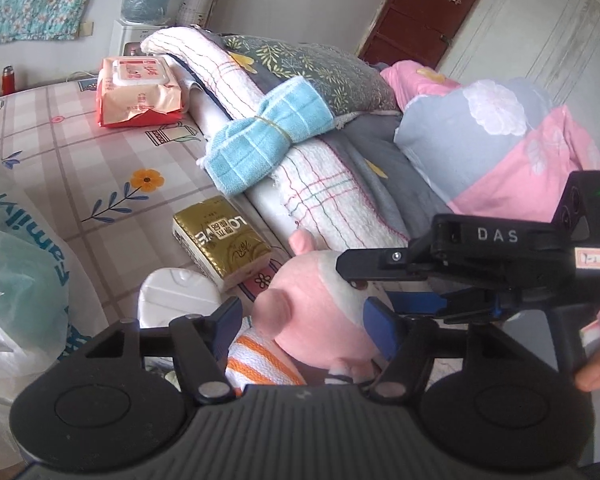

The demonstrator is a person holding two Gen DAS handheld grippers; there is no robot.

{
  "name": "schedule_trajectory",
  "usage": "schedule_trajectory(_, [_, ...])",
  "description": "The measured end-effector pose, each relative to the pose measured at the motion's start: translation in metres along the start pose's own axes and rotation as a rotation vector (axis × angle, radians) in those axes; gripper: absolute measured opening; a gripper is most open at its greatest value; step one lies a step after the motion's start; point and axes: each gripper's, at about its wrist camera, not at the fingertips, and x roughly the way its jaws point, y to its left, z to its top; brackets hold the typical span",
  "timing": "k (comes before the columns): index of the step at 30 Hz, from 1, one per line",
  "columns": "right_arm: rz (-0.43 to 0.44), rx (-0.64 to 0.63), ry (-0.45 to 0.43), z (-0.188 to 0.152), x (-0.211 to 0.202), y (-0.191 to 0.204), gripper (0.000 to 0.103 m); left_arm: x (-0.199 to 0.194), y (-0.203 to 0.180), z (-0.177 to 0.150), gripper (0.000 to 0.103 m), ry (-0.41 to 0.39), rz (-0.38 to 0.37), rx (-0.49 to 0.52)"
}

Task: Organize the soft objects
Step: 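Close the right tool on the pink plush toy and lift it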

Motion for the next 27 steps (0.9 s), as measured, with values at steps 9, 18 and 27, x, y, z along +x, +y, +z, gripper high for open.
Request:
schedule_trajectory(9, [-0.035,-0.065,-0.002,-0.008,0.003,0.016,0.079,0.004,-0.012,-0.003,0.063,-0.039,0.006,0.024])
schedule_trajectory(18, [-0.061,-0.175,-0.062,-0.015,-0.011,0.042,0.076,-0.013,-0.014,-0.003,0.063,-0.101,0.012,0.016])
schedule_trajectory(27, [-0.058,-0.298,-0.157,-0.022,-0.049,0.084,0.076,-0.054,-0.021,0.001,0.063,-0.238,0.014,0.032])
